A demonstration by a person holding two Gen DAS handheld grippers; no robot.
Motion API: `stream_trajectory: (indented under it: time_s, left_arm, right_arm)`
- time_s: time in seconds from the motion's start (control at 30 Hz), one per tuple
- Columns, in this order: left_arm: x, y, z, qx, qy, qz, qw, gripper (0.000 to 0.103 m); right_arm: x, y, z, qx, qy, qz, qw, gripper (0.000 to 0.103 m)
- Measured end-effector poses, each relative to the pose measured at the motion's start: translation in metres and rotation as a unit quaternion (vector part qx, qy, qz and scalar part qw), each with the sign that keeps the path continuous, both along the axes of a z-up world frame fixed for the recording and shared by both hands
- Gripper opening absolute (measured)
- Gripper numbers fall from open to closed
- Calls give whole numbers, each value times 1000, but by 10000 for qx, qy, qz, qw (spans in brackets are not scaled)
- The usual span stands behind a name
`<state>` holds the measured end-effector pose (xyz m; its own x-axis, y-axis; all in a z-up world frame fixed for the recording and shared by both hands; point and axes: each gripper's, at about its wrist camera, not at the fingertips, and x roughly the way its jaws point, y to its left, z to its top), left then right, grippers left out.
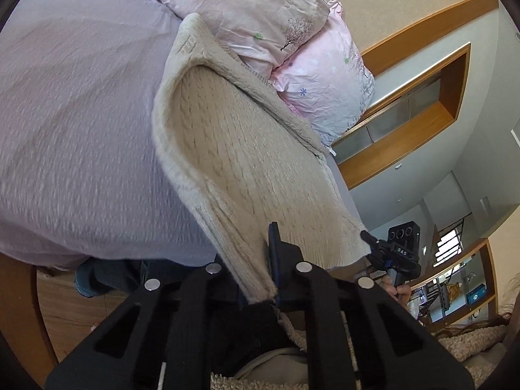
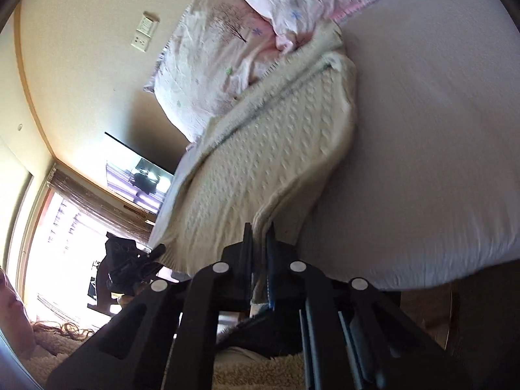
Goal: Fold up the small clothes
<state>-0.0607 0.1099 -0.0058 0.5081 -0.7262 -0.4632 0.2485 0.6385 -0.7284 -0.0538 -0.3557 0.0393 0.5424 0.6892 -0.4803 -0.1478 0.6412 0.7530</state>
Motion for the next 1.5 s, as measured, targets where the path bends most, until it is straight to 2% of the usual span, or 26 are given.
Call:
stream_trajectory:
  time_s: [0.07,0.17,0.2,0.27,0.33,0.4,0.47,0.53,0.57,0.63,0.67,0.7,0.73,0.77,0.8,0.83,0.9,0.97,1.0,1.1,1.17,1.27,1.33,1.5]
  left_arm:
    - [19,0,20,124,-199,17,9997,12]
    - [69,1,55,181,-655,282,9973,12]
    - [93,3,65,180,-780,498,9956,12]
    - [145,6,79,168,-883,937,9915,12]
    - [205,4,82,298,-796,1252,9885,12]
    - [261,-3,73,534,-619,1516,9850,12]
    - [298,-4,55,756,-360,1676,9823,12]
    - [324,-7,38,953,-70,1705,9807,12]
    - [331,-9,33,988,21,1674,9809,12]
    - [335,-11,29,968,78,1536,9834,12]
    - [334,-12,29,970,68,1472,9843,14]
    - [331,-12,32,992,54,1418,9849,24]
    - [327,-10,35,981,46,1368,9857,35]
    - [321,-8,39,930,10,1346,9865,64]
    - [312,-2,44,892,-84,1423,9858,90]
    - [302,4,50,884,-212,1544,9838,94]
    - [289,16,52,859,-229,1547,9840,94]
    - [285,28,44,682,87,1522,9860,91]
    - [284,33,35,526,314,1461,9874,82]
    - [282,41,12,91,800,1281,9885,67]
    - [280,39,0,44,953,1183,9884,62]
    - [277,30,-6,188,933,1112,9892,57]
    - [277,28,-9,97,952,1094,9894,56]
    - [280,19,-20,-151,1208,1065,9868,29]
  right_arm:
    - [20,-1,30,-43,-539,-114,9985,7]
    - [68,-4,68,192,-1257,-350,9913,7]
    - [92,-6,76,244,-1425,-504,9882,7]
    - [142,-9,79,406,-1477,-843,9846,7]
    - [201,-15,65,522,-1202,-1234,9837,7]
    - [247,-23,41,347,-795,-1664,9822,7]
    - [280,-25,14,58,-392,-1976,9795,7]
    - [301,-29,-13,28,138,-2173,9760,7]
    - [307,-31,-24,-10,398,-2312,9721,10]
    - [304,-33,-34,-78,528,-2467,9676,18]
    - [305,-32,-35,-138,502,-2453,9680,34]
    - [304,-31,-32,-232,430,-2486,9674,56]
    - [299,-29,-25,-365,288,-2602,9644,66]
    - [291,-29,-17,-591,175,-2813,9577,91]
    - [281,-29,-7,-799,-82,-3046,9491,101]
    - [273,-30,1,-846,-362,-3084,9468,101]
    - [265,-33,9,-913,-678,-3043,9457,101]
    - [261,-38,8,-780,-765,-2993,9479,101]
    - [264,-41,5,-674,-708,-2960,9502,101]
    - [266,-47,1,-416,-574,-2860,9556,101]
    - [264,-48,2,-451,-600,-2859,9553,101]
    - [261,-49,6,-417,-684,-2848,9552,101]
    - [261,-49,6,-337,-681,-2798,9570,101]
    - [264,-42,8,-297,-657,-2544,9644,101]
